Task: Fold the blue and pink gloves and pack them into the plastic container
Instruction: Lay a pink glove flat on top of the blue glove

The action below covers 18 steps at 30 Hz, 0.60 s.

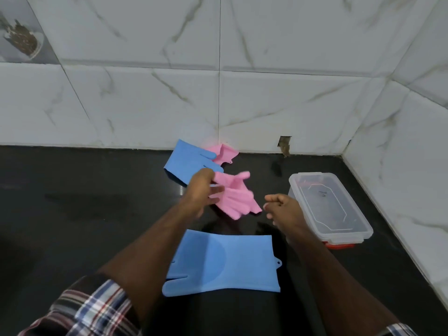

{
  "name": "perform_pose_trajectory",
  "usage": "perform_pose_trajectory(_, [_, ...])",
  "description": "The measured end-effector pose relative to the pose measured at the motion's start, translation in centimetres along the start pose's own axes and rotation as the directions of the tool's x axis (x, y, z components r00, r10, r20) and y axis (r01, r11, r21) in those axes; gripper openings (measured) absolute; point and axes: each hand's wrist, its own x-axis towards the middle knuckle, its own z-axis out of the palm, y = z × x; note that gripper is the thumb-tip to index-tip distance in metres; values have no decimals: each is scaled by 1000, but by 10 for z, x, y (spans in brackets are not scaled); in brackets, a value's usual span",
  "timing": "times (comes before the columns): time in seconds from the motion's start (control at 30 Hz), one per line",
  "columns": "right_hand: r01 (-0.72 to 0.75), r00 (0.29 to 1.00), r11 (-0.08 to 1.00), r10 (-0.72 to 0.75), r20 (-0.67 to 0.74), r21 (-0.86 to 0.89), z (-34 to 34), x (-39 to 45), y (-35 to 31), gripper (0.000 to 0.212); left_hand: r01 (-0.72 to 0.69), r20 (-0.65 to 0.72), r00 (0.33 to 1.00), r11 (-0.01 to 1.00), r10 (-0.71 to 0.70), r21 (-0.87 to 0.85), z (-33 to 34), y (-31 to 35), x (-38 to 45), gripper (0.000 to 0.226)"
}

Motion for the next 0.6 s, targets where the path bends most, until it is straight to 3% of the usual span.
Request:
perform_pose_trajectory(0.1, [51, 999, 996, -51, -3, 67, 2, -2, -13, 25, 58, 77, 996, 933, -33, -356, -29, 24, -3, 28])
perform_pose_trajectory(0.2, [61, 998, 994, -61, 1, 86, 6, -1, -20, 26, 121, 92, 992, 900, -90, -419, -66, 24, -3, 27])
perform_pose_trajectory(0.3, [69, 997, 996, -70, 15, 53, 12, -1, -17, 31, 171, -109, 975, 966, -195, -194, -105, -1, -5, 29])
perform_pose_trajectory(0.4, [48, 998, 999, -48, 30, 16, 16, -2, -9, 33, 231, -352, 909, 973, -222, -16, -133, -24, -9, 22])
perform_pose_trajectory(0.5, [25, 999, 999, -23, 49, -31, 23, -3, -3, 34, 177, -341, 932, 975, -121, 136, -144, -30, -8, 12])
perform_pose_trajectory(0.6, [14, 999, 998, -12, 42, -57, 27, -3, -1, 33, 92, -315, 947, 883, 67, 461, -146, -34, -3, 5])
